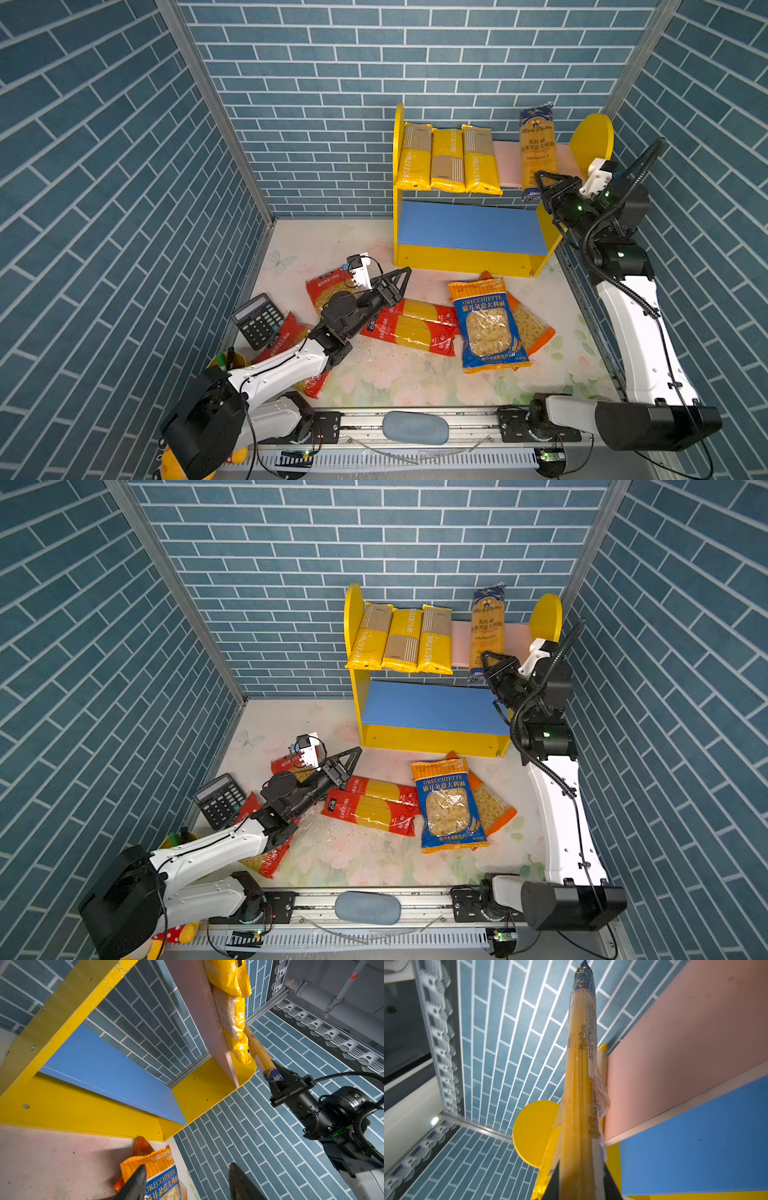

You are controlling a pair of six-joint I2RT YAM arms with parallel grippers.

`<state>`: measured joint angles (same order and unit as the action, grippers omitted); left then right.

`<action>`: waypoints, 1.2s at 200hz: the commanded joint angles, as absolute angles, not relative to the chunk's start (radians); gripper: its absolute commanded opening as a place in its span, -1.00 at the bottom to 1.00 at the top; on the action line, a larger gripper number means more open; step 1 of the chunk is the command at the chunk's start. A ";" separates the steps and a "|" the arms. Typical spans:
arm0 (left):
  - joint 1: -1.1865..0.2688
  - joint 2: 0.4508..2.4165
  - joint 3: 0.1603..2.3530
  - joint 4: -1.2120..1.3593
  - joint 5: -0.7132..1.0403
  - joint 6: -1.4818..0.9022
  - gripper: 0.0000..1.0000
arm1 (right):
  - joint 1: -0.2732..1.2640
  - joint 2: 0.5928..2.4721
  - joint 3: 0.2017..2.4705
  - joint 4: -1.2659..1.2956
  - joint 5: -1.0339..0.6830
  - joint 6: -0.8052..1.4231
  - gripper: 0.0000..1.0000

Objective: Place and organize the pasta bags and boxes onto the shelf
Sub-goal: 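Stand the blue Molisana pack beside the yellow packs and open the right gripper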

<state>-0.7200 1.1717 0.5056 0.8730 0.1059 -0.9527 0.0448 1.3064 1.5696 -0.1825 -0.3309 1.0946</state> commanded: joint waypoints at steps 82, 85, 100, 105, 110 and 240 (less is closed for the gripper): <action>-0.727 1.187 0.476 0.904 0.093 -0.941 0.24 | 0.064 1.508 1.812 -0.133 -0.486 1.252 -1.00; -0.727 1.189 0.477 0.904 0.093 -0.941 0.24 | 0.067 1.512 1.816 -0.139 -0.486 1.252 -1.00; -0.728 1.191 0.478 0.902 0.094 -0.940 0.24 | 0.080 1.529 1.822 -0.144 -0.486 1.261 -1.00; -0.728 1.193 0.477 0.903 0.094 -0.940 0.24 | 0.084 1.531 1.815 -0.137 -0.484 1.270 -1.00; -0.728 1.193 0.480 0.903 0.095 -0.941 0.24 | 0.086 1.531 1.806 -0.128 -0.481 1.278 -1.00; -0.729 1.194 0.482 0.877 0.098 -0.934 0.24 | 0.048 1.385 1.577 -0.155 -0.551 1.231 0.21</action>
